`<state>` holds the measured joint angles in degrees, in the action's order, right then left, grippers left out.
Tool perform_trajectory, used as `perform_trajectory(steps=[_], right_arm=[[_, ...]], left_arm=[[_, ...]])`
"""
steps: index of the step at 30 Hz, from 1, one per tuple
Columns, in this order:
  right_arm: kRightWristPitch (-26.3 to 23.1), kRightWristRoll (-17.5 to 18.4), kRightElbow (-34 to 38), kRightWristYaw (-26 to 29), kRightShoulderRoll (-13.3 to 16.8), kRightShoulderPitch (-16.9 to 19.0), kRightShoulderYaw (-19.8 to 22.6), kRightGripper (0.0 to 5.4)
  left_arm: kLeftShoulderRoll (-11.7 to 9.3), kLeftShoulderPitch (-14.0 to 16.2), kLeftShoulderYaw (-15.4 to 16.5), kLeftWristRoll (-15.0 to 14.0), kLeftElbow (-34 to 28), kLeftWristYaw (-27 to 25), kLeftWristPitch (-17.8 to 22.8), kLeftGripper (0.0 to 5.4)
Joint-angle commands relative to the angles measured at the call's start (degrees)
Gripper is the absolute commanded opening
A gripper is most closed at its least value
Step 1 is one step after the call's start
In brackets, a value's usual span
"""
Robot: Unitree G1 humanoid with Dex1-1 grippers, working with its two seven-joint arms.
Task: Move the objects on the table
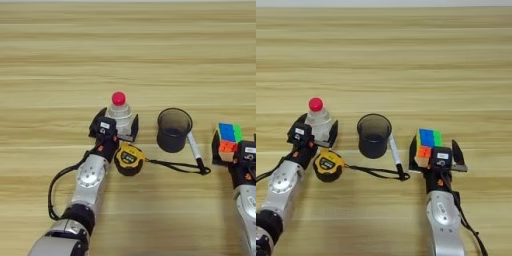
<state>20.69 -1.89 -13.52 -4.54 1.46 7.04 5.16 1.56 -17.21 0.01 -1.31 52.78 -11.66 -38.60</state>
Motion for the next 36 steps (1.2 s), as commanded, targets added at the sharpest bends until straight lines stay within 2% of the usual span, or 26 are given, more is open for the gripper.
perform_trajectory(steps=[1, 8, 11, 22, 27, 36], right_arm=[[0.1, -0.1, 0.1, -0.2, -0.1, 0.1, 0.0, 5.4], [0.1, -0.1, 0.1, -0.2, 0.0, 0.3, 0.0, 5.4], [0.0, -0.1, 0.3, -0.1, 0.0, 0.4, 0.0, 5.4], [0.2, -0.1, 0.3, 0.1, 0.2, 0.5, 0.1, 5.4], [0.1, -0.1, 0.4, 0.0, 0.2, 0.5, 0.1, 5.4], [0.0, 0.0, 0.4, 0.1, 0.5, 0.4, 0.2, 5.4]], left_arm=[[0.1, 1.5, -0.6, 0.6, -1.8, -0.3, 0.6, 5.38], [-0.1, 7.1, -1.4, -1.0, -7.9, -2.8, 1.6, 5.38], [0.1, 9.6, -2.1, -0.9, -10.6, -3.6, 2.2, 5.38], [-0.3, 12.4, -2.7, -0.9, -15.3, -3.5, 4.1, 5.38], [-2.0, 15.3, -3.5, -1.1, -20.0, -5.4, 5.3, 5.38], [-5.3, 19.8, -2.5, -4.6, -27.7, -9.2, 7.3, 5.38]])
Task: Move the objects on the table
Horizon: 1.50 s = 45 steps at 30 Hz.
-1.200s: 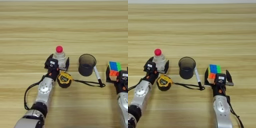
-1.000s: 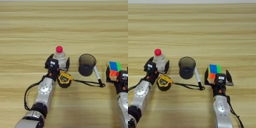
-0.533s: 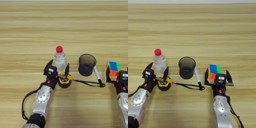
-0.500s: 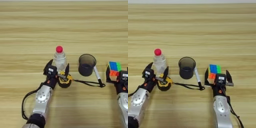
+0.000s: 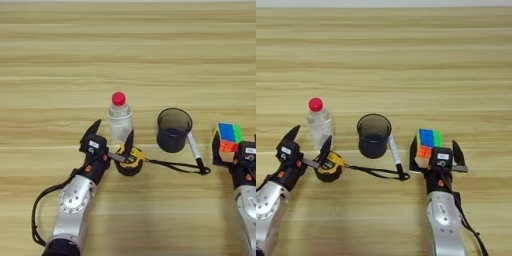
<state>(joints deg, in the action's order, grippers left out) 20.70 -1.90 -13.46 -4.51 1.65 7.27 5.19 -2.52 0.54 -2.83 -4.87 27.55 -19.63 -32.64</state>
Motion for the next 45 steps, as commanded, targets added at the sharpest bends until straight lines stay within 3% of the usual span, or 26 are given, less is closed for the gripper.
perform_trajectory(steps=[1, 6, 11, 14, 18, 23, 27, 30, 33, 36, 45], right_arm=[[0.0, 0.0, 0.3, 0.1, 0.3, 0.2, 0.1, 5.4], [0.0, -0.2, 0.0, 0.0, 0.3, -0.1, -0.1, 5.4], [-0.2, -0.9, 0.2, -0.4, -0.2, -0.2, -0.6, 5.4], [-0.5, -1.7, 0.8, -1.0, -0.8, 0.0, -1.3, 5.4], [-0.5, -2.1, 1.1, -1.5, -1.1, 0.2, -1.7, 5.4], [-0.6, -2.1, 1.2, -1.7, -1.1, 0.2, -1.9, 5.4], [-0.4, -2.0, 1.1, -1.6, -1.0, 0.1, -1.8, 5.4], [0.7, -2.2, 1.0, -0.9, -0.9, 0.1, -2.5, 5.4], [1.8, -2.2, 1.9, 0.4, -1.0, 0.3, -3.7, 5.4], [3.1, -2.4, 3.0, 1.7, -0.9, 0.7, -5.1, 5.4], [6.7, -2.0, 5.8, 6.9, -0.4, 2.5, -9.8, 5.4]], left_arm=[[-1.5, 2.6, 0.4, -1.1, -3.2, -1.4, 1.5, 5.38], [-2.9, 5.3, 0.8, -3.1, -6.2, -3.6, 1.7, 5.38], [-4.6, 6.6, 3.3, -6.4, -7.8, -5.0, 1.9, 5.38], [-6.6, 7.7, 4.8, -8.5, -8.9, -7.2, 1.9, 5.38], [-8.2, 7.6, 7.5, -10.3, -8.4, -7.6, 2.3, 5.38], [-8.5, 7.4, 8.7, -10.8, -7.9, -7.7, 2.5, 5.38], [-7.7, 5.1, 10.8, -9.1, -4.9, -3.1, 3.2, 5.38], [-5.8, 2.1, 12.8, -7.5, -1.6, 2.4, 0.9, 5.38], [-4.3, -0.1, 12.0, -2.9, 2.2, 7.4, -1.3, 5.38], [-2.5, -1.2, 11.7, -0.6, 4.5, 10.9, -2.7, 5.38], [-1.0, -2.2, 9.4, 3.9, 7.1, 14.4, -5.5, 5.38]])
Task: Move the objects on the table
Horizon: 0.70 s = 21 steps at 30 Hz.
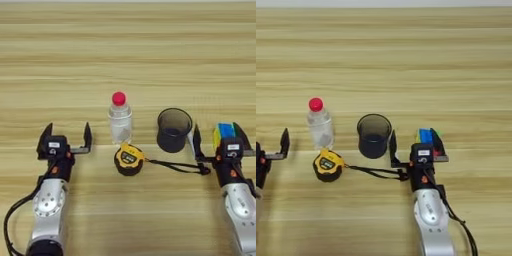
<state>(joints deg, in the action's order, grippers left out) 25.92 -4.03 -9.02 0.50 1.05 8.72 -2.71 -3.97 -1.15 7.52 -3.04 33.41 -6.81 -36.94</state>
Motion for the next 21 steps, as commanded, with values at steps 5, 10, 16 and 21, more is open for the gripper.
perform_trajectory(steps=[5, 10, 16, 21], right_arm=[[3.0, 0.4, 2.5, 5.1, 0.6, 1.9, -5.0, 5.4], [3.9, 0.1, 2.7, 8.4, 1.0, 2.2, -8.4, 5.4], [3.1, 0.4, 2.9, 12.4, 1.0, 1.9, -12.9, 5.4], [2.3, 0.7, 2.5, 14.4, 1.0, 1.0, -15.0, 5.4]], left_arm=[[0.0, -1.0, -1.3, 4.3, 3.0, 4.0, -2.2, 5.38], [-0.9, -1.7, -0.6, 4.3, 5.1, 5.0, -3.0, 5.38], [-1.7, -1.8, 0.0, 3.7, 5.7, 5.5, -3.5, 5.38], [-2.4, -1.8, 0.8, 3.4, 6.2, 6.1, -3.7, 5.38]])
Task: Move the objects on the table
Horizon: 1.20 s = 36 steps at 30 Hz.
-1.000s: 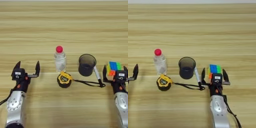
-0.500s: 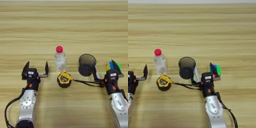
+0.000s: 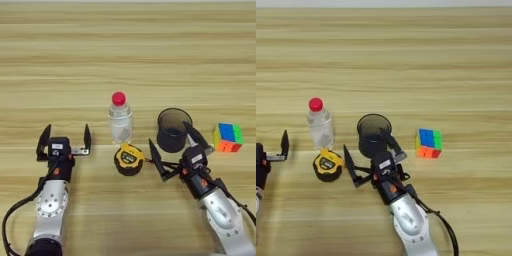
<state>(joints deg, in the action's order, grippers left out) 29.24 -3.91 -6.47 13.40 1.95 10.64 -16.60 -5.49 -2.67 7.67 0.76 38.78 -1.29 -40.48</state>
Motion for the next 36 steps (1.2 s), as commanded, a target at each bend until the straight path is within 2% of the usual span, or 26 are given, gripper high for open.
perform_trajectory(steps=[1, 7, 13, 18, 29, 36], right_arm=[[-1.3, 0.8, -0.2, 1.9, 0.0, -1.4, -1.3, 5.4], [-3.6, 1.2, -3.3, 3.9, -1.6, -6.0, -3.1, 5.4], [-4.2, -0.9, -12.1, 3.7, -3.8, -12.6, -4.3, 5.4], [-3.6, -1.5, -17.9, 4.1, -5.3, -16.0, -5.2, 5.4], [-0.2, -2.0, -30.7, 4.0, -7.2, -19.3, -5.8, 5.4], [2.1, -1.7, -36.3, 5.1, -8.6, -20.9, -6.1, 5.4]], left_arm=[[-0.9, -0.3, 0.8, -0.4, 0.9, 0.6, -0.2, 5.38], [-1.0, -0.5, 1.4, -0.4, 1.4, 1.1, -0.3, 5.38], [-1.0, -0.4, 1.6, -0.5, 1.5, 1.3, -0.4, 5.38], [-1.0, -0.3, 1.8, -0.6, 1.6, 1.4, -0.5, 5.38], [-1.1, 0.0, 1.7, -0.8, 1.6, 1.3, -0.5, 5.38], [-1.2, -0.2, 1.8, -0.8, 1.8, 1.4, -0.6, 5.38]])
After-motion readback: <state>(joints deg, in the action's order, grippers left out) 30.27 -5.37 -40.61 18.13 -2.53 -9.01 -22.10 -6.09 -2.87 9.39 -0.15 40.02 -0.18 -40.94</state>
